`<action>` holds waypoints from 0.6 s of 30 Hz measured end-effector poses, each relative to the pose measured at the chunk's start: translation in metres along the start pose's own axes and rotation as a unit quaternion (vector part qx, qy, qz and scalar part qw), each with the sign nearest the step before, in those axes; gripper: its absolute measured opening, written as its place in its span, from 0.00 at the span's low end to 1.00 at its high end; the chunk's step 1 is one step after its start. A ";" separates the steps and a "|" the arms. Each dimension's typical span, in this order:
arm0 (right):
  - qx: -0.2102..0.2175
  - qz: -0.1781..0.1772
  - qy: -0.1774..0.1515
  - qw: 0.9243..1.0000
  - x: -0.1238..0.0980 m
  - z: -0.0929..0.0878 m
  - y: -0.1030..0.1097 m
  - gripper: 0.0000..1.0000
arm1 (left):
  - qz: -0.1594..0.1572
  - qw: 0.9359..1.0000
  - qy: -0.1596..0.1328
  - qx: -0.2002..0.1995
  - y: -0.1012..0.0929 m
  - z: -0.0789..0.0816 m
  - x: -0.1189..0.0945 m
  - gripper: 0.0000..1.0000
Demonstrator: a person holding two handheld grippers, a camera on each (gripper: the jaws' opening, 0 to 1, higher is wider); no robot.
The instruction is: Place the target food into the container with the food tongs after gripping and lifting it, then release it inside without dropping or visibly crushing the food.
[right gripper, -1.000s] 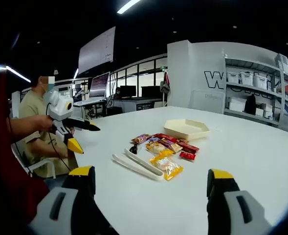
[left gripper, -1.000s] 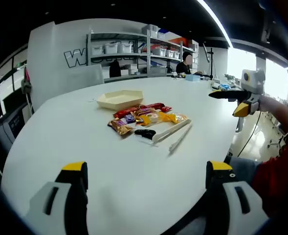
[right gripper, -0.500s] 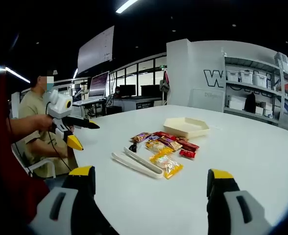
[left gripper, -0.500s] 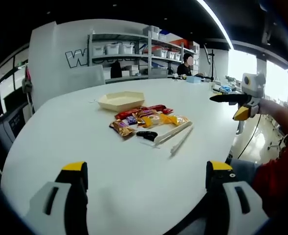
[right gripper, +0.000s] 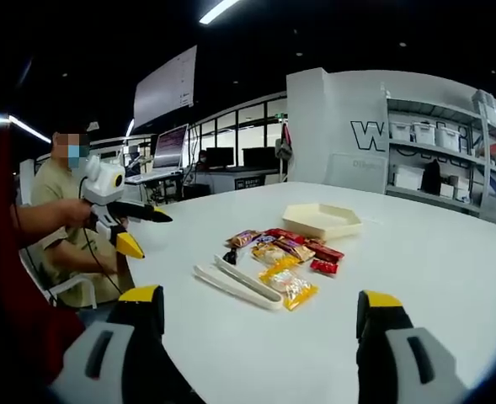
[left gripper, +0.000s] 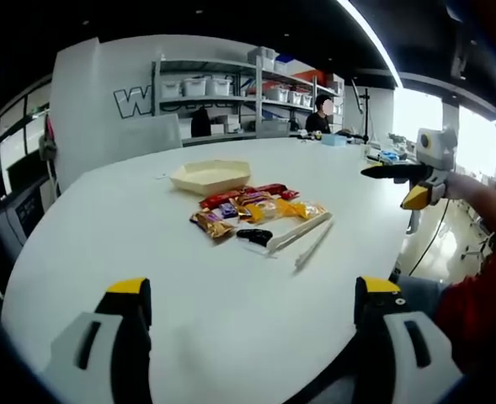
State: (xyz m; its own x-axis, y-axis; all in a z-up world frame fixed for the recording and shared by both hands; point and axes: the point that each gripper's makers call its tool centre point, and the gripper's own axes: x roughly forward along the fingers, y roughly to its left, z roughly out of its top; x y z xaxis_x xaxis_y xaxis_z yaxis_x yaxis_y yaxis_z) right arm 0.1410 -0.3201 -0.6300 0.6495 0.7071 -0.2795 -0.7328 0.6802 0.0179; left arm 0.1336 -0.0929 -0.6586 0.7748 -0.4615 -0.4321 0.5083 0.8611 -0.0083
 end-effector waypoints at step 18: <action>0.009 0.001 0.000 1.000 -0.002 -0.004 -0.003 0.94 | 0.000 1.000 -0.008 -0.006 0.001 0.005 0.000 0.99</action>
State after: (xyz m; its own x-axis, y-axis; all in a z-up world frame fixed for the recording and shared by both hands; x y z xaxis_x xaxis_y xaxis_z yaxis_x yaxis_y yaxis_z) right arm 0.1406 -0.3243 -0.6336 0.6479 0.7087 -0.2792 -0.7304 0.6820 0.0361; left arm 0.1357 -0.0934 -0.6539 0.7811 -0.4643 -0.4176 0.5030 0.8640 -0.0197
